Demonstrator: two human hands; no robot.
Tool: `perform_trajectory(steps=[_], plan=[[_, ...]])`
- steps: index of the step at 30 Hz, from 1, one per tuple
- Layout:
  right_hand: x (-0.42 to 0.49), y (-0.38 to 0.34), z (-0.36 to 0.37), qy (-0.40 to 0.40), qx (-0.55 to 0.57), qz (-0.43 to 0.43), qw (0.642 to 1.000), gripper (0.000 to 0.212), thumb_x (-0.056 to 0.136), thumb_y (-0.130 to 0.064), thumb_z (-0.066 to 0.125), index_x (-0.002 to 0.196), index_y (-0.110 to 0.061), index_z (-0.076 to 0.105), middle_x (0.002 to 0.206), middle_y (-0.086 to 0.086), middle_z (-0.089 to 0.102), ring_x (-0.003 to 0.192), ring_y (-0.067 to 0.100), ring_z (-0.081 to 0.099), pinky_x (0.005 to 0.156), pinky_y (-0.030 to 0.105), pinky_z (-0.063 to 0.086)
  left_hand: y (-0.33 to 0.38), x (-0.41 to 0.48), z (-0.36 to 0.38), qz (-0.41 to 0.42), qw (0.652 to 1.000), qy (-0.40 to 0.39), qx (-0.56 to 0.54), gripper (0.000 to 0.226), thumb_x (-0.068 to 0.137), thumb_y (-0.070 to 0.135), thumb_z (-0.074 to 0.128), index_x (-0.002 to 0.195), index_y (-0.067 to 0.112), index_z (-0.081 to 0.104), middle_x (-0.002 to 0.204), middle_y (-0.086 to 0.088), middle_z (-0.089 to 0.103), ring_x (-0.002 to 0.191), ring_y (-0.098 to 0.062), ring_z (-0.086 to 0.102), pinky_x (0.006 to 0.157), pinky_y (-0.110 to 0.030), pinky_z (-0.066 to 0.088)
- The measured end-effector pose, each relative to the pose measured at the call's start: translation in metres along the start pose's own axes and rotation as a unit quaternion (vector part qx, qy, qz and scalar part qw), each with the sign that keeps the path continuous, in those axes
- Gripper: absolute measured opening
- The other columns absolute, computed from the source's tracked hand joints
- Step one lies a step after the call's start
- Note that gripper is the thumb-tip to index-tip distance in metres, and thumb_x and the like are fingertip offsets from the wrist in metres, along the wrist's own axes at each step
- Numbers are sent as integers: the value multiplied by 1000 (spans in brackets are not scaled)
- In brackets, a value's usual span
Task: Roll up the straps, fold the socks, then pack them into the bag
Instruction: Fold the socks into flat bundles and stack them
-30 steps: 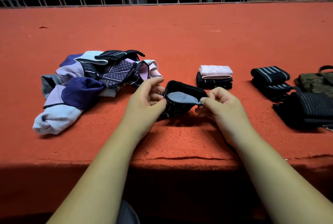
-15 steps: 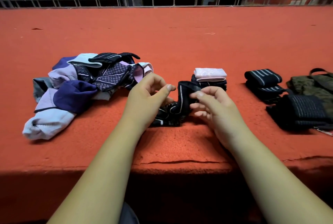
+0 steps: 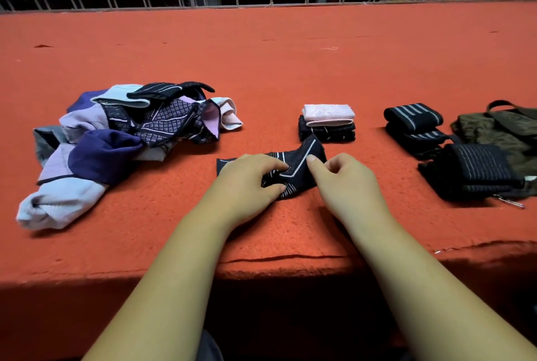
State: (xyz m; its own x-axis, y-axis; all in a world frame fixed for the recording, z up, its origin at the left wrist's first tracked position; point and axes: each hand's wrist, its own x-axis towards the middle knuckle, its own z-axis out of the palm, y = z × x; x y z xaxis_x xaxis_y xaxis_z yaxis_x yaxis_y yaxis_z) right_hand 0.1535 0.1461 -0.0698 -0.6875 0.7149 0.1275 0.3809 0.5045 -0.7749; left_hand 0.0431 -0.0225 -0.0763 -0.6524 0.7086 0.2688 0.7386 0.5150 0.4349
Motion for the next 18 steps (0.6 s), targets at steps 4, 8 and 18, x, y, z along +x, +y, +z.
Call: perform_trajectory(steps=[4, 8, 18], plan=[[4, 3, -4, 4, -12, 13, 1000, 43, 95, -54, 64, 119, -18, 60, 118, 7, 59, 104, 31, 59, 81, 34, 38, -1, -2, 9, -49, 990, -82, 107, 61, 99, 66, 38, 155, 43, 49, 168, 12, 39, 157, -22, 33, 127, -50, 27], [6, 6, -8, -31, -79, -7, 996, 18, 94, -37, 59, 85, -22, 62, 102, 10, 67, 97, 31, 59, 75, 34, 34, 7, -3, 10, -99, 981, -111, 121, 58, 105, 63, 37, 162, 54, 28, 177, 12, 14, 164, -27, 9, 131, -48, 8], [2, -2, -25, 15, 58, -134, 989, 22, 83, -12, 73, 87, -23, 55, 81, -10, 64, 70, 0, 54, 60, 13, 37, 6, 3, -4, -90, 995, 31, -2, 70, 97, 47, 64, 159, 25, 38, 161, 2, 43, 147, -27, 40, 121, -50, 34]])
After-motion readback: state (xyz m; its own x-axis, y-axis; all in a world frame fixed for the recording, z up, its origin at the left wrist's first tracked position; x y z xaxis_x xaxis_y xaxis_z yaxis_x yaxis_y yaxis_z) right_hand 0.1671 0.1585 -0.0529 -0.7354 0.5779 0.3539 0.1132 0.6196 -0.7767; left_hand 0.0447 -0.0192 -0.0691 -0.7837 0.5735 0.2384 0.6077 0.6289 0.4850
